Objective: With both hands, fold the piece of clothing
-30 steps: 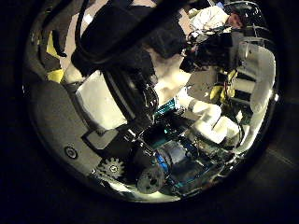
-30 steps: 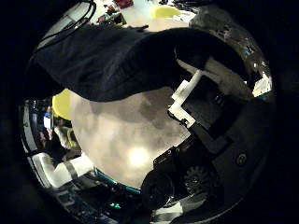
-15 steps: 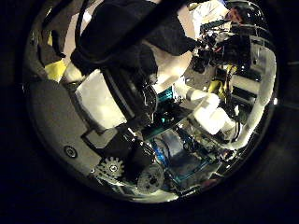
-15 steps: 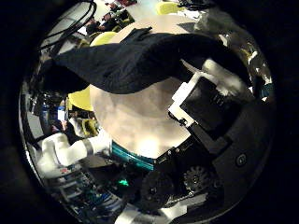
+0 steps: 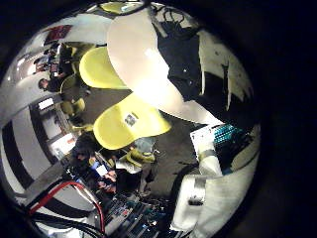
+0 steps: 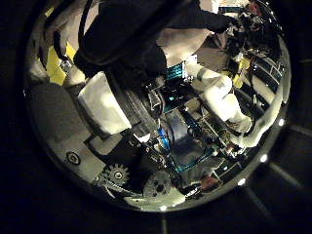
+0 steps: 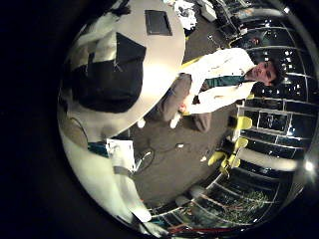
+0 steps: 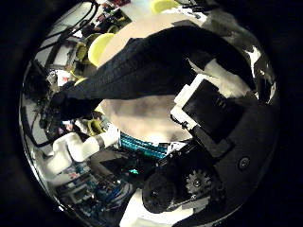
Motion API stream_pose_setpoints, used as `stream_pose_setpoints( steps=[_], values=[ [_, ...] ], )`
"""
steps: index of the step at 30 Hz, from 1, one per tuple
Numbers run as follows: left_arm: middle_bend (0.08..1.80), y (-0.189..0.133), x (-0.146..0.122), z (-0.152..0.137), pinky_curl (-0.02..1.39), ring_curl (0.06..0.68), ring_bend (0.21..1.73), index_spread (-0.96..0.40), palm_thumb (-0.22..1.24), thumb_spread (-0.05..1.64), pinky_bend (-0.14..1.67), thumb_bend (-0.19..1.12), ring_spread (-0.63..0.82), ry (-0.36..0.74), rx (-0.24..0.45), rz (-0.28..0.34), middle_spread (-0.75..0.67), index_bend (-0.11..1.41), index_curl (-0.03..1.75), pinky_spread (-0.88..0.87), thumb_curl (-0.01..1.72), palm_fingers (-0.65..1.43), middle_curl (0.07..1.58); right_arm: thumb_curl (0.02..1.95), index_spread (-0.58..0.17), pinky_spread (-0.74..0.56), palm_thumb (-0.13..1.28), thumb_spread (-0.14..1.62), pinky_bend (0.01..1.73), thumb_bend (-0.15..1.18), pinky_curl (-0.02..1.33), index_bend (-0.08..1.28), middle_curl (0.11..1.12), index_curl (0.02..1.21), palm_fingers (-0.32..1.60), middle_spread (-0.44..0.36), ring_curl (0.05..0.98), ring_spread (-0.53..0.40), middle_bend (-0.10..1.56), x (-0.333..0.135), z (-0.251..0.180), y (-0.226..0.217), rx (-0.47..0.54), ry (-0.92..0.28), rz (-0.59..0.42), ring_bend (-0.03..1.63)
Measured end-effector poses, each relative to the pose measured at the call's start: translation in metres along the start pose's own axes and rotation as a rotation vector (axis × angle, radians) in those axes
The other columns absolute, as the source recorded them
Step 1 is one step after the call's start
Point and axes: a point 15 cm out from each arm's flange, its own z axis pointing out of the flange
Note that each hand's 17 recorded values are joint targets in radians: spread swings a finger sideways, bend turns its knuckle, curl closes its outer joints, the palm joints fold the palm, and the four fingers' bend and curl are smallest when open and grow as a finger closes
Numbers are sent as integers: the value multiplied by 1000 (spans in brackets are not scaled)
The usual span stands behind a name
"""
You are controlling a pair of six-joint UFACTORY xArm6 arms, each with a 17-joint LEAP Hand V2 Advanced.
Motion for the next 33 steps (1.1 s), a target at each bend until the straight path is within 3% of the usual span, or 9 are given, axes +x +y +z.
stream_pose_setpoints(
  steps=[10, 16, 21, 22, 23, 24, 25, 28, 33],
  values=[
    [902, -147, -13, 0, 854, 548, 1169, -762, 460, 1490, 510, -4, -488, -69, 23, -9, -553, 284, 1300, -825, 411, 960, 1001, 985, -337, -135, 995, 799, 1319, -13, 882, 1009, 900, 992, 1031, -155, 804, -235, 1287, 14, 64, -101, -150, 55, -46, 1370],
    [897, -234, -24, 17, 867, 547, 1162, -753, 438, 1479, 498, -7, -487, -196, 145, -52, -556, 281, 1304, -832, 405, 957, 1006, 948, -343, -166, 898, 884, 1311, -36, 920, 961, 903, 995, 960, -167, 815, -245, 1268, 22, 88, -164, -176, 90, -50, 1374],
    [883, -260, -28, 16, 879, 543, 1129, -746, 387, 1470, 493, -16, -500, -203, 225, -126, -566, 270, 1297, -834, 384, 892, 1002, 858, -376, -238, 858, 1046, 1244, -16, 891, 728, 854, 957, 722, -190, 789, -250, 1157, 51, 101, -178, -166, 75, 13, 1403],
    [874, -264, -30, 14, 881, 541, 1112, -740, 364, 1466, 492, -20, -503, -206, 243, -139, -565, 255, 1289, -833, 371, 851, 997, 835, -379, -275, 841, 1075, 1248, -22, 877, 535, 824, 902, 474, -215, 778, -260, 1062, 56, 102, -179, -158, 73, 24, 1417],
    [816, -267, -32, 12, 891, 524, 1040, -723, 301, 1446, 495, -38, -505, -208, 262, -157, -561, 204, 1262, -820, 341, 655, 976, 815, -381, -296, 829, 1099, 1260, -22, 877, 440, 805, 882, 359, -234, 778, -265, 1011, 58, 102, -183, -143, 73, 28, 1427],
    [814, -272, -37, 10, 901, 541, 1043, -718, 292, 1442, 503, -34, -505, -212, 283, -180, -557, 202, 1257, -811, 335, 643, 981, 790, -383, -272, 799, 1117, 1219, -30, 875, 326, 763, 825, 31, -233, 768, -258, 885, 61, 102, -188, -123, 74, 31, 1375],
    [705, -276, -44, 8, 912, 529, 1007, -683, 245, 1417, 514, -38, -486, -212, 307, -204, -532, 143, 1221, -788, 313, 448, 951, 767, -406, -194, 780, 1130, 1138, -32, 852, 301, 708, 765, -140, -202, 732, -213, 783, 64, 101, -194, -100, 74, 30, 1258],
    [493, -280, -64, -4, 925, 516, 987, -575, 178, 1374, 511, -31, -401, -205, 380, -287, -430, 110, 1134, -698, 278, 180, 884, 698, -461, 71, 742, 1163, 966, -28, 721, 206, 565, 592, -171, -108, 573, -41, 520, 80, 89, -209, -12, 75, 51, 955],
    [339, -252, -102, -59, 915, 464, 932, -361, 100, 1322, 445, -21, -218, -164, 546, -418, -219, 121, 964, -462, 241, 67, 760, 633, -461, 283, 707, 1182, 841, -26, 618, 169, 473, 502, -67, -70, 464, 99, 373, 129, 25, -213, 205, 99, 138, 785]
  ],
)
